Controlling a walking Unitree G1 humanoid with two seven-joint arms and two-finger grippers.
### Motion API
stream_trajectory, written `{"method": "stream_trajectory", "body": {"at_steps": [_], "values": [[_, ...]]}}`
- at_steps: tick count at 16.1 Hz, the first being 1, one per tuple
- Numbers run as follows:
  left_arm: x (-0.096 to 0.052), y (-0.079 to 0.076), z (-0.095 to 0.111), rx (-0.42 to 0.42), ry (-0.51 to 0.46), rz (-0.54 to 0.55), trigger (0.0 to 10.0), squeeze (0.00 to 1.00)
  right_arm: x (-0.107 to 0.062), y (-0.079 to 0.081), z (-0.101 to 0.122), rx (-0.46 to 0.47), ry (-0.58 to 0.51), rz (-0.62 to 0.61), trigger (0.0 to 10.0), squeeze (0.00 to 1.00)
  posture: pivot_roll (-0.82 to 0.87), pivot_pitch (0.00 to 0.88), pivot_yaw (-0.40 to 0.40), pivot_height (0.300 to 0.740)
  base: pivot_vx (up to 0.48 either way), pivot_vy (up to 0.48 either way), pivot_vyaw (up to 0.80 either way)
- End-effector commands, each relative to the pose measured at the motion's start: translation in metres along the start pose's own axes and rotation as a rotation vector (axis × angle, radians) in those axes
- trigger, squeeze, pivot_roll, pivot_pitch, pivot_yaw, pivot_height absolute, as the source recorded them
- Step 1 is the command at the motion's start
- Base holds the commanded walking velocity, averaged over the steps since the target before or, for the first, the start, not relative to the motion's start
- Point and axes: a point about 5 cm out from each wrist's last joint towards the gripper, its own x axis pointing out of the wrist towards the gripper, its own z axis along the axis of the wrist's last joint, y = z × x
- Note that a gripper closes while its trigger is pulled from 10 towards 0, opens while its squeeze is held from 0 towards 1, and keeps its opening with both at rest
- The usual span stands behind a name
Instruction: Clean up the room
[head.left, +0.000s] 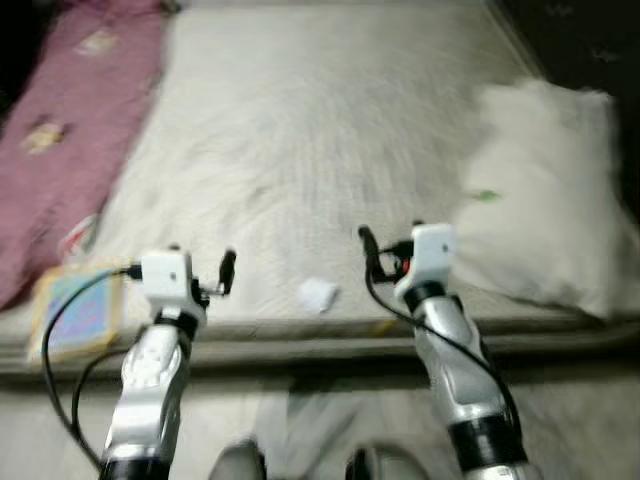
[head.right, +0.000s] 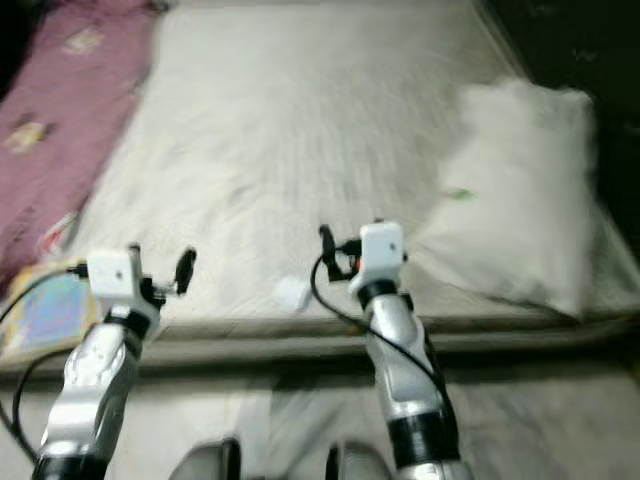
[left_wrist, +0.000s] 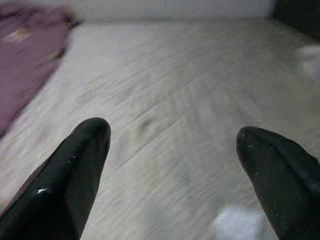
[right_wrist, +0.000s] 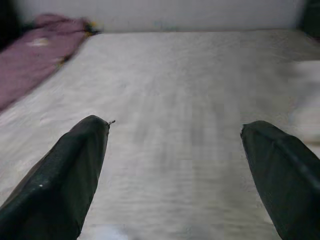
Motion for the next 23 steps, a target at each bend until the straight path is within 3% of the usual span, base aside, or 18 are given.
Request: {"method": "stream_trajectory", "body": {"at_steps": [1,14,17,19,23], "values": [[-0.003,-0.007,-0.004,-0.016,0.010,-0.022,10.0,0.00,-0.004,-0.011,-0.005,-0.003,0.022,-0.031,10.0,0.00,0.02,0.184,-0.025,0.740,0.285,0.000,0.00],[0.003,-0.009,-0.005,-0.009,0.016,0.017,10.0,0.00,-0.004,-0.014,-0.007,0.002,0.019,-0.056,10.0,0.00,0.01,0.186,-0.008,0.740,0.020,0.000,0.00],[0.012,-0.018,-0.004,-0.029,0.011,0.000,10.0,0.00,0.000,-0.021,-0.001,-0.015,0.000,-0.071,10.0,0.00,-0.03,0.164,-0.004,0.740,0.000,0.000,0.00],[0.025,-0.020,-0.001,-0.038,0.002,-0.008,10.0,0.00,0.001,-0.026,0.007,-0.025,-0.023,-0.086,10.0,0.00,-0.06,0.156,0.001,0.740,0.000,0.000,0.00],[0.033,-0.025,-0.004,-0.027,0.015,-0.058,10.0,0.00,-0.012,-0.034,0.001,-0.027,-0.015,-0.145,10.0,0.00,-0.09,0.152,0.040,0.740,0.000,0.000,0.00]]}}
